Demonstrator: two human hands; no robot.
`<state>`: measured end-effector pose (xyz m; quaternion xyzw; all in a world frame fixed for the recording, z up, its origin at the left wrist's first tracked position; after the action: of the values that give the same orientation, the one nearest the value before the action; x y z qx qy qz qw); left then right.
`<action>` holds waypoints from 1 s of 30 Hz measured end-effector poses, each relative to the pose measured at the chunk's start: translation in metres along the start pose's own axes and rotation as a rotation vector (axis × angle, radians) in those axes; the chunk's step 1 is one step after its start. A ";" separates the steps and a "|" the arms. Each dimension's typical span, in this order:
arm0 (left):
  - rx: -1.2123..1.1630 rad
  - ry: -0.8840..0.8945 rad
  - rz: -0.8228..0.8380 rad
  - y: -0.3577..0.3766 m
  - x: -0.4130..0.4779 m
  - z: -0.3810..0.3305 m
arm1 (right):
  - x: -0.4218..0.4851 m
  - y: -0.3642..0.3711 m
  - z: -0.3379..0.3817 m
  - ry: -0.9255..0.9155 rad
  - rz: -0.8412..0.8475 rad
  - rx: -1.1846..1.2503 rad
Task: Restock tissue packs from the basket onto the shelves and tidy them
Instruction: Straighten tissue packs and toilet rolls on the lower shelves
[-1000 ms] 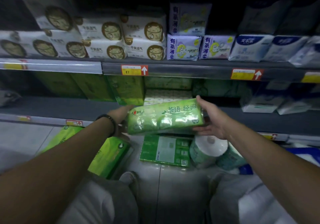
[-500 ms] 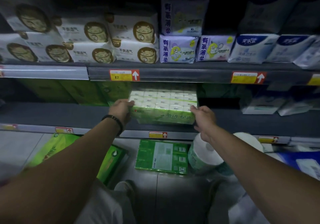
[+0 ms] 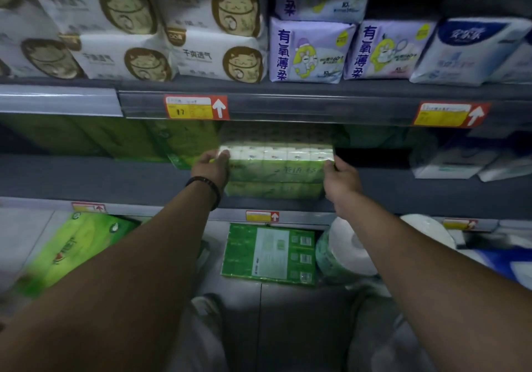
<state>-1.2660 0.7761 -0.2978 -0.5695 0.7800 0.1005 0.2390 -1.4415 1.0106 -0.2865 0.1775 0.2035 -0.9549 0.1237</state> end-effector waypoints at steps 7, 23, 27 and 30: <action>0.149 0.053 0.048 -0.004 -0.013 -0.023 | 0.006 0.002 0.006 0.046 -0.009 -0.029; 1.230 0.023 0.277 -0.023 -0.039 0.138 | -0.071 0.039 -0.108 0.122 0.323 -0.739; 0.775 -0.219 0.123 -0.023 -0.019 0.159 | -0.055 0.049 -0.125 0.204 0.253 -0.727; 0.755 -0.255 0.157 -0.014 -0.019 0.164 | -0.042 0.057 -0.130 0.252 0.227 -0.705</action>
<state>-1.2060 0.8577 -0.4292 -0.3635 0.7674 -0.1051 0.5176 -1.3483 1.0237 -0.4009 0.2614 0.5117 -0.7775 0.2558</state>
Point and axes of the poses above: each hand's wrist, its own x-axis towards the middle knuckle, its own y-axis out of the palm, z = x × y, the point moved 2 cm from there along x, towards the middle knuckle, and after that the axes turned 5 degrees about -z, right-handed, at the moved point
